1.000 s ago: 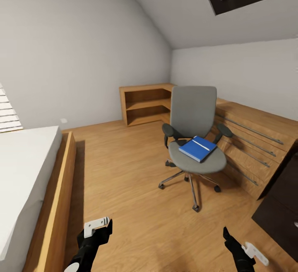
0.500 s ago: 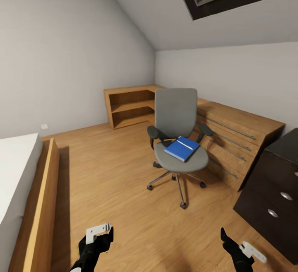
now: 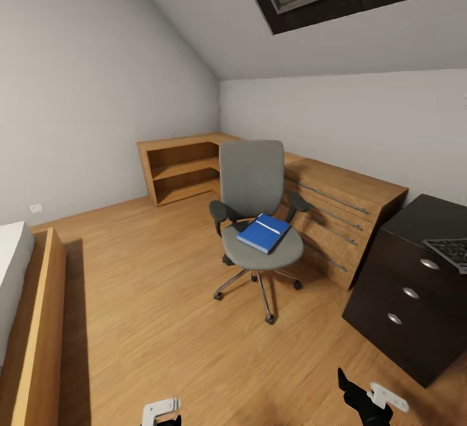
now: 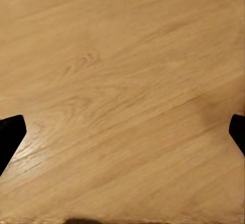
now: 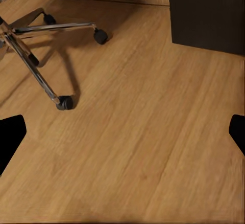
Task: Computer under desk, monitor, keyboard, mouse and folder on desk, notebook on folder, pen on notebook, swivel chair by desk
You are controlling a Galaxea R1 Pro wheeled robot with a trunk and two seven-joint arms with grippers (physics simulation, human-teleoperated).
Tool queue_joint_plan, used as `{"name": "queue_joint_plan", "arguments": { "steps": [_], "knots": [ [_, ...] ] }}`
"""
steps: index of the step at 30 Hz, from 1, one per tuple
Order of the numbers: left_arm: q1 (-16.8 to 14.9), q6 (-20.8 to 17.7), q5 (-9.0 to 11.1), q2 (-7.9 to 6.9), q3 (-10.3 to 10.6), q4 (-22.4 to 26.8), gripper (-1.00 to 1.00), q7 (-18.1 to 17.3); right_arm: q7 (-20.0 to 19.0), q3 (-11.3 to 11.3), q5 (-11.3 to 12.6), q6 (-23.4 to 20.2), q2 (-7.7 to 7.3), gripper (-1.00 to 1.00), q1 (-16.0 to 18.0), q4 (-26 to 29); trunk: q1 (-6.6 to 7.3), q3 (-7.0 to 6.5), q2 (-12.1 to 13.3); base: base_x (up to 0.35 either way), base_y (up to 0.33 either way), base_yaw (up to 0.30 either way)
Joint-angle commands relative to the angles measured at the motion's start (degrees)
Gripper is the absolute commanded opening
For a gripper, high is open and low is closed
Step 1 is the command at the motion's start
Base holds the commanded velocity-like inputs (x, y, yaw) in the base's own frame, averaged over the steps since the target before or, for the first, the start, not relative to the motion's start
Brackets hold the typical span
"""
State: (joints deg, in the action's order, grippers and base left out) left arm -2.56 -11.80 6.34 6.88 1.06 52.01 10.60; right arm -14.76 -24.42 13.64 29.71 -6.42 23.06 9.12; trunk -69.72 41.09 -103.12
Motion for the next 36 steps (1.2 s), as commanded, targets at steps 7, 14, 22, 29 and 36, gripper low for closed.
{"name": "queue_joint_plan", "arguments": {
  "steps": [7, 14, 22, 29, 36],
  "knots": [
    [-0.3, 0.0, 1.1, -0.01, 0.0, -6.3, 1.00, 0.2, -0.1, 0.1, 0.3, 0.4, 0.31, 1.00, 0.1, -0.6, 1.55, -0.73, 2.8, 0.000, 0.000, -0.167],
    [-0.3, 5.1, 0.9, 0.07, 0.0, -7.5, 1.00, 0.3, -0.1, 0.2, 0.0, 0.6, 0.35, 1.00, 0.1, -0.6, 1.77, -0.72, 3.2, 0.000, 0.000, -0.255],
    [-0.3, 11.8, 0.8, 0.06, 0.1, -8.3, 1.00, 0.3, -0.2, 0.4, -0.1, 0.7, 0.36, 1.00, 0.1, -0.5, 1.77, -0.71, 3.2, 0.080, 0.070, -0.285],
    [-0.3, 12.1, 0.7, 0.09, 0.2, -9.3, 1.00, 0.4, -0.3, 0.4, -0.8, 0.8, 0.36, 1.00, 0.1, -0.5, 1.77, -0.70, 3.2, 0.155, 0.137, -0.294],
    [-0.3, 12.1, 0.7, 0.06, 0.2, -9.4, 1.00, 0.5, -0.1, 0.3, -5.8, 0.7, 0.36, 1.00, 0.0, -0.6, 1.77, -0.70, 3.2, 0.012, 0.010, -0.295]
  ]
}}
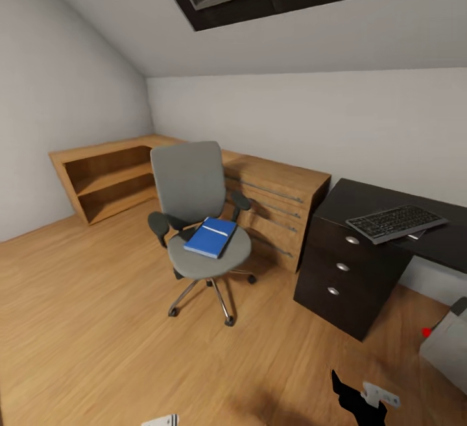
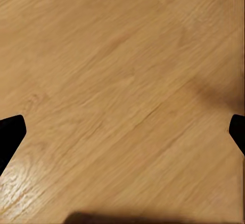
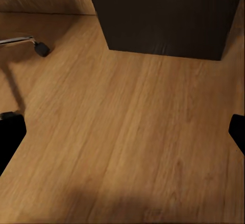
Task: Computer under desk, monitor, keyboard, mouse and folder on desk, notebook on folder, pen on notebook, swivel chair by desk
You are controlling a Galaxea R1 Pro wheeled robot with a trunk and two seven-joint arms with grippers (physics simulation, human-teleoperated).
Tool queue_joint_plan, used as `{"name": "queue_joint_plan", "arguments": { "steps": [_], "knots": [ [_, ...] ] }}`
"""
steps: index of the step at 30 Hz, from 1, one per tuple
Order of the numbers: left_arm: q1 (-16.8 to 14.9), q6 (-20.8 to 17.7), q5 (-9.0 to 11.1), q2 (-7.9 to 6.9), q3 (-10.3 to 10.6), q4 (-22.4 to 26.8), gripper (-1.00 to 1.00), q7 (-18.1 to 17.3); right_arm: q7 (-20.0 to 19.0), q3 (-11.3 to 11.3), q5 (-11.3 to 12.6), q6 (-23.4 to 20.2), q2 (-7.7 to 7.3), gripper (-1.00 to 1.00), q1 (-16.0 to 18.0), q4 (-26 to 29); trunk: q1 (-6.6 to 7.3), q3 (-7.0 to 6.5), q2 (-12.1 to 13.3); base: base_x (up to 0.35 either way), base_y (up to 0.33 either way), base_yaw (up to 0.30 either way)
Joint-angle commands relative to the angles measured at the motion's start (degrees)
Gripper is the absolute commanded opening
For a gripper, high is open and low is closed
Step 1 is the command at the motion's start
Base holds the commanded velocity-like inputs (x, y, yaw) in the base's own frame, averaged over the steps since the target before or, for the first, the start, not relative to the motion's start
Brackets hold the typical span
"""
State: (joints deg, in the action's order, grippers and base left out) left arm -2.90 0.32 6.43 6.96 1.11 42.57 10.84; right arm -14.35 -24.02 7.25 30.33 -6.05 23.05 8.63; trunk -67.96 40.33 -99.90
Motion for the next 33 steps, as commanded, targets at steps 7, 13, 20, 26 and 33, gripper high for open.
{"name": "queue_joint_plan", "arguments": {
  "steps": [7, 13, 20, 26, 33],
  "knots": [
    [0.0, 0.0, 0.5, -0.02, 0.1, 0.1, 1.00, 0.2, -0.5, -0.1, 0.1, 0.1, -0.01, 1.00, 0.1, -0.1, 0.01, 0.05, 0.0, -0.077, 0.047, -0.296],
    [0.0, 0.0, 0.5, -0.02, 0.1, 0.1, 1.00, 0.2, -0.6, 0.0, -0.4, 0.1, 0.07, 1.00, 0.1, -0.1, 0.01, 0.05, 0.0, -0.248, 0.208, -0.296],
    [0.0, 0.1, 0.5, 0.00, 0.1, 0.1, 1.00, 0.2, -0.5, 0.0, -4.6, 0.1, 0.30, 1.00, 0.1, -0.1, 0.01, 0.05, 0.0, -0.167, 0.125, -0.296],
    [0.0, 0.4, 0.5, -0.01, 0.2, 0.1, 1.00, 0.1, -0.5, -0.1, -6.5, 0.2, 1.39, 1.00, 0.1, 0.0, 0.44, -0.31, 0.8, -0.034, 0.022, -0.296],
    [0.0, 0.8, 0.4, 0.03, 0.2, 0.1, 1.00, 0.1, -0.7, -0.1, -6.9, 0.2, 1.75, 1.00, 0.1, -0.1, 1.98, -1.50, 3.6, -0.006, 0.004, -0.154]
  ]
}}
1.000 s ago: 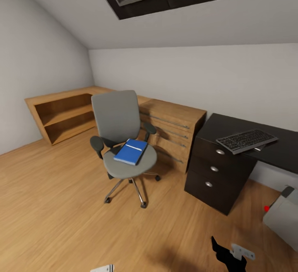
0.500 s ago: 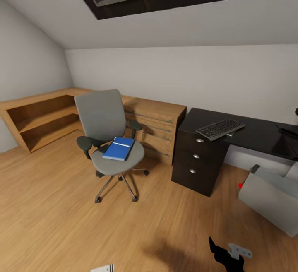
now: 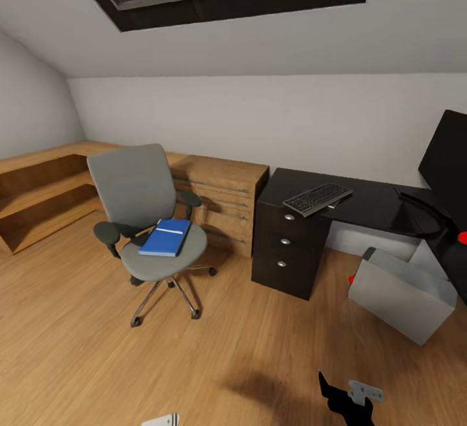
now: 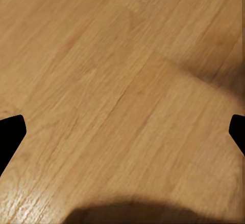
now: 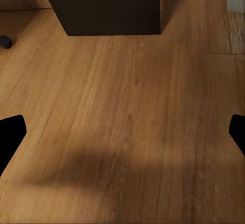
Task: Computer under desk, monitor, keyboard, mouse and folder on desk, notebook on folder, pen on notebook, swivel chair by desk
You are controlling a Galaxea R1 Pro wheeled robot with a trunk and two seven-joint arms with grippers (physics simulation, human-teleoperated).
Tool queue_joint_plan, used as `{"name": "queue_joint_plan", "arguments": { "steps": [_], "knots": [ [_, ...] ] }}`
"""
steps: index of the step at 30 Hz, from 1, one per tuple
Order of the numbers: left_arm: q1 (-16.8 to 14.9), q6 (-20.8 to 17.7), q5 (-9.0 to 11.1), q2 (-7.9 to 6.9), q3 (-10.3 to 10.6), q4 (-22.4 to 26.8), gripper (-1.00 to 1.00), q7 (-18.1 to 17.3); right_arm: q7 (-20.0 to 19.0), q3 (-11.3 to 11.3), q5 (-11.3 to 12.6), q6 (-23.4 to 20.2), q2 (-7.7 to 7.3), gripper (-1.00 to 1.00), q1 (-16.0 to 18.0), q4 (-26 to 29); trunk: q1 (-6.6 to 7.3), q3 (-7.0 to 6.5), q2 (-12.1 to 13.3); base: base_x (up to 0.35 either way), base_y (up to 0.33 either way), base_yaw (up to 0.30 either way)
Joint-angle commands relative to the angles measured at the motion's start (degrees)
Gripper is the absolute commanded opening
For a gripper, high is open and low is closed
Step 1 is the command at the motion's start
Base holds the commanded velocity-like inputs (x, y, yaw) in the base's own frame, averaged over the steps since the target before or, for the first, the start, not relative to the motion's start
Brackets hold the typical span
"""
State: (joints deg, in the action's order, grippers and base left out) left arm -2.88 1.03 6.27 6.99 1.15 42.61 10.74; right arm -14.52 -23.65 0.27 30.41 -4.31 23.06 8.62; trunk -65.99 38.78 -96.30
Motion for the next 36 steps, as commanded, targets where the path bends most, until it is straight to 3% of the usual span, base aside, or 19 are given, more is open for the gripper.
{"name": "queue_joint_plan", "arguments": {
  "steps": [1, 36],
  "knots": [
    [0.0, 0.1, 0.6, 0.00, 0.1, 0.0, 1.00, 0.2, -0.5, -0.5, 0.0, 0.1, 0.02, 1.00, 0.1, -0.1, 0.23, -0.13, 0.4, -0.002, 0.001, -0.051],
    [0.0, 0.2, 0.7, -0.05, 0.0, 0.1, 1.00, 0.6, -0.8, -0.5, -2.6, 0.1, 0.00, 1.00, 0.1, -0.1, 7.92, -6.38, 14.4, 0.000, 0.000, -0.005]
  ]
}}
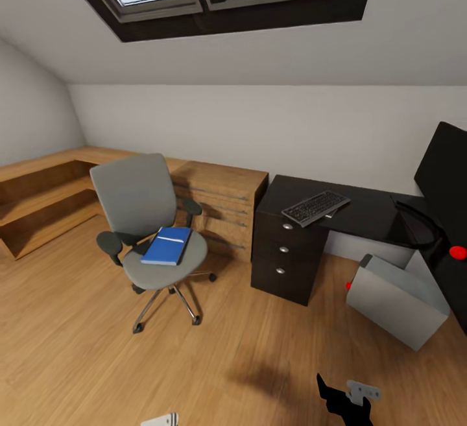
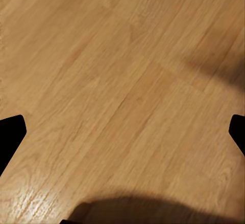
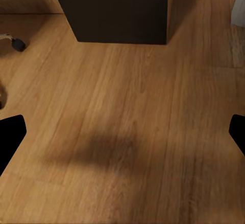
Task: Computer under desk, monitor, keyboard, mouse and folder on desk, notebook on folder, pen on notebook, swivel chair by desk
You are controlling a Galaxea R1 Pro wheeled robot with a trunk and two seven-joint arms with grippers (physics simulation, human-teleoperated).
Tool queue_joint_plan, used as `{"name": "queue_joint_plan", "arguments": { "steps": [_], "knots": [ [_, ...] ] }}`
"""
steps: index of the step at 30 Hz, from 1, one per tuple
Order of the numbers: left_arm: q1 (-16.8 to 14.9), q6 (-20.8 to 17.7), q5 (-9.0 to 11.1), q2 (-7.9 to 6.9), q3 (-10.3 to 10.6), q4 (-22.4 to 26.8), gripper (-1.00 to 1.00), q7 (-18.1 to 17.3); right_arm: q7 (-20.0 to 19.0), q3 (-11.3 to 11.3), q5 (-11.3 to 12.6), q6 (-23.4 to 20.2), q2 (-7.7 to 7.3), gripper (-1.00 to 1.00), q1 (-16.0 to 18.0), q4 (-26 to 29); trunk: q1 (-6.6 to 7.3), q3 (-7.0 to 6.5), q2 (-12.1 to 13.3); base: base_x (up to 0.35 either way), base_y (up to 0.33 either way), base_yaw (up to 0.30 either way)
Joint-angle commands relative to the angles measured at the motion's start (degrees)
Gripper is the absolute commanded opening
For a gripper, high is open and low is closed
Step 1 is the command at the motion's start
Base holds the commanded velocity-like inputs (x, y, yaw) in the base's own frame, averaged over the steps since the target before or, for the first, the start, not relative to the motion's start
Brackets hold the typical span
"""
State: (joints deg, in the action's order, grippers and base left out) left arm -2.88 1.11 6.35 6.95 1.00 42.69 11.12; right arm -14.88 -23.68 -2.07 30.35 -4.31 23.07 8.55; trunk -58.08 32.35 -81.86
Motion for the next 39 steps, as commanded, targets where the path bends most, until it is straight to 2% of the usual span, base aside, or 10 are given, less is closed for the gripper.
{"name": "queue_joint_plan", "arguments": {
  "steps": [1, 14, 21, 25, 27, 28, 31, 36, 37, 39],
  "knots": [
    [0.0, 0.1, 0.6, -0.01, 0.1, 0.0, 1.00, 0.2, -0.4, -0.5, -0.2, 0.2, 0.00, 1.00, 0.0, -0.1, 0.23, -0.13, 0.4, 0.000, 0.000, 0.000],
    [0.0, 0.0, 0.6, -0.01, 0.0, 0.0, 1.00, 0.4, -0.8, -0.4, -0.3, 0.2, -0.06, 1.00, 0.0, 0.2, 3.09, -2.47, 5.6, -0.014, 0.000, 0.000],
    [0.0, -0.1, 0.7, -0.01, 0.0, -0.1, 1.00, 2.4, -3.8, -0.4, -1.8, -0.3, -0.03, 1.00, 0.0, 1.4, 4.62, -3.72, 8.4, -0.077, 0.000, 0.000],
    [0.0, -0.1, 0.7, -0.01, 0.0, -0.1, 1.00, 3.0, -4.1, -0.5, -1.8, -6.1, 0.30, 1.00, 0.0, 6.9, 5.50, -4.44, 10.0, -0.057, 0.000, 0.000],
    [0.0, -0.1, 0.7, -0.01, 0.0, -0.1, 1.00, 3.1, -4.2, -0.5, -2.0, -15.7, 0.81, 1.00, 0.0, 13.9, 5.94, -4.80, 10.8, -0.023, 0.000, 0.000],
    [0.0, -0.1, 0.7, -0.01, 0.0, -0.1, 1.00, 3.2, -4.0, -0.5, -2.2, -38.2, 1.62, 1.00, 0.0, 30.9, 6.16, -4.98, 11.2, -0.007, 0.000, 0.000],
    [0.0, -0.1, 0.7, -0.01, 0.0, -0.1, 1.00, 3.3, -0.1, -0.4, -2.2, -63.1, 2.38, 1.00, 0.0, 49.6, 6.82, -5.52, 12.4, -0.030, 0.000, 0.000],
    [0.0, -0.1, 0.6, -0.01, 0.1, -0.1, 1.00, 3.3, 5.2, 0.6, -1.7, -78.7, 3.20, 1.00, 0.0, 61.7, 7.92, -6.42, 14.4, -0.172, 0.000, 0.000],
    [0.0, -0.1, 0.6, -0.01, 0.0, -0.1, 1.00, 3.2, 6.8, 1.4, -1.4, -83.8, 5.04, 1.00, 0.0, 66.2, 8.14, -6.59, 14.8, -0.313, 0.000, 0.000],
    [0.0, -0.1, 0.6, -0.01, 0.0, -0.1, 1.00, 3.2, 7.0, 1.5, -1.5, -84.4, 5.94, 1.00, 0.0, 66.5, 8.58, -6.95, 15.6, -0.320, 0.000, 0.000]
  ]
}}
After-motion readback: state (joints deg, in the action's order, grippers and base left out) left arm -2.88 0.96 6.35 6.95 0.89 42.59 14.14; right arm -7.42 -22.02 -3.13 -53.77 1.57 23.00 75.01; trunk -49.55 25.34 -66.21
